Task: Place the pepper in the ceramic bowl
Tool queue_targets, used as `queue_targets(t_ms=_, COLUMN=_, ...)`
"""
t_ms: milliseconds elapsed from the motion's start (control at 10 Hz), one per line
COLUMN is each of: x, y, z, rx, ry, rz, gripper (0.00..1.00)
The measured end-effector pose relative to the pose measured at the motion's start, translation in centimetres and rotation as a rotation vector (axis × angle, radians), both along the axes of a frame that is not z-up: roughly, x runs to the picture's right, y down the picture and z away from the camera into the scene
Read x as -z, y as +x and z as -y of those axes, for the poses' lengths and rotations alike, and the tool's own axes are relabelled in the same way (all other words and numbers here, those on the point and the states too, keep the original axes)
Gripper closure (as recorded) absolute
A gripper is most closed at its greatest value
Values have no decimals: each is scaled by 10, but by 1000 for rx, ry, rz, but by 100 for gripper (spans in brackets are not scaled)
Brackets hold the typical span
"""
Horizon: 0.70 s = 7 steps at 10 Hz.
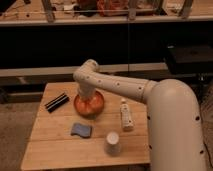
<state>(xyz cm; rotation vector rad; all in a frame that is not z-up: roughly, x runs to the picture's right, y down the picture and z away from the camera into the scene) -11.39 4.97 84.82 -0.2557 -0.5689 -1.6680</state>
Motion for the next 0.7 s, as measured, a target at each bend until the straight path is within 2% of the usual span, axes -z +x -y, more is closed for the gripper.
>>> queue_targets(t_ms=700, x=-2, y=2, z=2, rx=-16, ry=2, rz=-1, gripper=53)
